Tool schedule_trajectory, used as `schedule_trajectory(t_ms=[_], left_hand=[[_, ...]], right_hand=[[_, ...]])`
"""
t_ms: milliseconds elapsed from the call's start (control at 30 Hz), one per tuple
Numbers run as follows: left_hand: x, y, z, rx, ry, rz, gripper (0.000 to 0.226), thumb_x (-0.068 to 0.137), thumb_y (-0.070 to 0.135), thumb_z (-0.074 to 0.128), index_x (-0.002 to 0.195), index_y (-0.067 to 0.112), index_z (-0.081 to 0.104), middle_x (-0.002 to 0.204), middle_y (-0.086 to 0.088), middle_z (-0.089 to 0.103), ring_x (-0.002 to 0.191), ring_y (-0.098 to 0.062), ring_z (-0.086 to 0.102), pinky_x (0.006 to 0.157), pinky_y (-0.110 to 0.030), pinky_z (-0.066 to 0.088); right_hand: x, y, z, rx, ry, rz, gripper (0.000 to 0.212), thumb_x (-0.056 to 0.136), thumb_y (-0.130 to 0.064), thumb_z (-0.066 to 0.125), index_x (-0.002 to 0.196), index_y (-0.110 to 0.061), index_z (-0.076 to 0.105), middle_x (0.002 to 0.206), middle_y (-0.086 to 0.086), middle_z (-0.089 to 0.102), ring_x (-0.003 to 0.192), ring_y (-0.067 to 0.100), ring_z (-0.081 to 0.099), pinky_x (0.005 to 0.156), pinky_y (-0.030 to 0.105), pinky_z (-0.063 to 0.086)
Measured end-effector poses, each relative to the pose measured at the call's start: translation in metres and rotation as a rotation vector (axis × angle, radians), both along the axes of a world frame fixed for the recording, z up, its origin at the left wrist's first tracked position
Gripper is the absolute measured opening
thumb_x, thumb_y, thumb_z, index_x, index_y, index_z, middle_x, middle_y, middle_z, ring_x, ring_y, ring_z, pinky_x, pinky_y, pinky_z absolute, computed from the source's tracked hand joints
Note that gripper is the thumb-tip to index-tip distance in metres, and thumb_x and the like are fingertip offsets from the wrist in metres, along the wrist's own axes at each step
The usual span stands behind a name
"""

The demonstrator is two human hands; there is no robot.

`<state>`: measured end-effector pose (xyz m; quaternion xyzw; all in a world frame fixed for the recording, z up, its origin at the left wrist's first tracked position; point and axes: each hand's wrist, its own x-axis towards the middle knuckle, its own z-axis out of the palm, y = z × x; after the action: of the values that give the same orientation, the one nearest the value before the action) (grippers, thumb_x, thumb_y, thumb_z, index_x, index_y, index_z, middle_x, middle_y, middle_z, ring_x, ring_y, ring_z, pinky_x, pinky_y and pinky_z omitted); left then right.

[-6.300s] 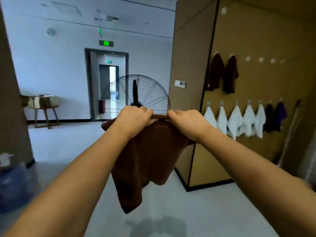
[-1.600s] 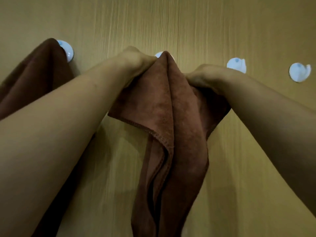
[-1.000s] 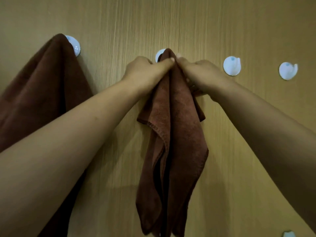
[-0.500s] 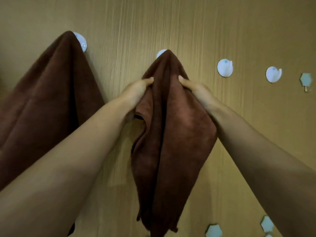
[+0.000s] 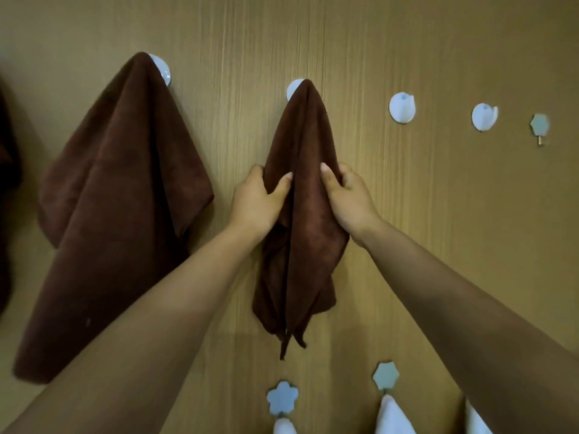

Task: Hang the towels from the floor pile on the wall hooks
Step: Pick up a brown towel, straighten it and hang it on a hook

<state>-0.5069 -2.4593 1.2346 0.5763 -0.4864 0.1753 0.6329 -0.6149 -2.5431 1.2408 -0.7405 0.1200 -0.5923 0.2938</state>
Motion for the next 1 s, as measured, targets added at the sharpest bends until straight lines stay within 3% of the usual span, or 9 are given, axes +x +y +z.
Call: schedule_trajectory(t_ms=[100, 233, 433, 567, 700, 800, 900, 1000], left_hand=[[-0.006, 0.011, -0.014, 0.079, -0.023, 0.020, 0.036, 0.095, 0.036, 0.050, 0.117, 0.009, 0.048, 0.101, 0.001, 0.055, 0.088, -0.013, 0.052, 0.069, -0.016, 0.037], [-0.012, 0.028, -0.038, 0.190, -0.044, 0.089, 0.038, 0.097, 0.033, 0.046, 0.122, 0.004, 0.046, 0.118, -0.013, 0.057, 0.106, -0.027, 0.055, 0.079, -0.028, 0.041], [-0.016, 0.063, -0.070, 0.324, -0.197, 0.292, 0.033, 0.100, 0.034, 0.039, 0.109, 0.004, 0.049, 0.098, -0.010, 0.055, 0.084, -0.021, 0.050, 0.068, -0.032, 0.037], [-0.014, 0.089, -0.095, 0.421, -0.388, 0.328, 0.031, 0.100, 0.030, 0.036, 0.107, 0.003, 0.049, 0.102, -0.015, 0.058, 0.092, -0.029, 0.055, 0.068, -0.032, 0.035], [-0.020, 0.118, -0.121, 0.586, -0.499, 0.281, 0.029, 0.101, 0.027, 0.033, 0.108, 0.003, 0.048, 0.109, -0.014, 0.055, 0.096, -0.028, 0.053, 0.068, -0.031, 0.035], [-0.027, 0.144, -0.143, 0.701, -0.665, 0.350, 0.027, 0.101, 0.022, 0.032, 0.116, 0.006, 0.047, 0.117, -0.011, 0.053, 0.105, -0.026, 0.051, 0.073, -0.028, 0.030], [-0.036, 0.176, -0.163, 0.764, -0.676, 0.400, 0.027, 0.099, 0.019, 0.034, 0.118, 0.005, 0.047, 0.120, -0.011, 0.054, 0.107, -0.026, 0.051, 0.072, -0.027, 0.028], [-0.045, 0.208, -0.179, 0.818, -0.617, 0.416, 0.027, 0.099, 0.019, 0.034, 0.118, 0.004, 0.048, 0.121, -0.012, 0.054, 0.107, -0.027, 0.052, 0.076, -0.030, 0.034]], right_hand=[[-0.005, 0.011, -0.014, -0.073, 0.046, -0.144, 0.034, 0.101, -0.035, 0.036, 0.115, -0.010, 0.055, 0.100, -0.002, 0.059, 0.093, 0.013, 0.058, 0.082, 0.025, 0.047], [-0.013, 0.030, -0.044, -0.158, 0.132, -0.326, 0.035, 0.101, -0.034, 0.036, 0.117, -0.008, 0.052, 0.096, 0.000, 0.059, 0.085, 0.015, 0.057, 0.076, 0.029, 0.048], [-0.032, 0.065, -0.067, -0.265, 0.306, -0.614, 0.033, 0.099, -0.031, 0.040, 0.123, -0.009, 0.049, 0.088, 0.005, 0.064, 0.076, 0.021, 0.062, 0.064, 0.032, 0.049], [-0.039, 0.095, -0.095, -0.177, 0.385, -0.657, 0.029, 0.098, -0.023, 0.039, 0.115, -0.006, 0.055, 0.093, 0.010, 0.065, 0.085, 0.026, 0.061, 0.066, 0.029, 0.044], [-0.041, 0.124, -0.131, -0.180, 0.546, -0.648, 0.025, 0.095, -0.019, 0.041, 0.106, -0.006, 0.059, 0.097, 0.013, 0.063, 0.083, 0.029, 0.060, 0.063, 0.028, 0.041], [-0.044, 0.151, -0.153, -0.232, 0.620, -0.670, 0.027, 0.095, -0.021, 0.041, 0.112, -0.006, 0.056, 0.107, 0.013, 0.059, 0.090, 0.028, 0.058, 0.067, 0.030, 0.043], [-0.051, 0.182, -0.169, -0.223, 0.696, -0.652, 0.029, 0.096, -0.019, 0.040, 0.119, -0.004, 0.051, 0.109, 0.014, 0.056, 0.094, 0.030, 0.056, 0.067, 0.028, 0.037], [-0.055, 0.210, -0.182, -0.223, 0.738, -0.600, 0.027, 0.096, -0.021, 0.040, 0.112, -0.003, 0.052, 0.109, 0.015, 0.057, 0.093, 0.028, 0.056, 0.067, 0.026, 0.033]])
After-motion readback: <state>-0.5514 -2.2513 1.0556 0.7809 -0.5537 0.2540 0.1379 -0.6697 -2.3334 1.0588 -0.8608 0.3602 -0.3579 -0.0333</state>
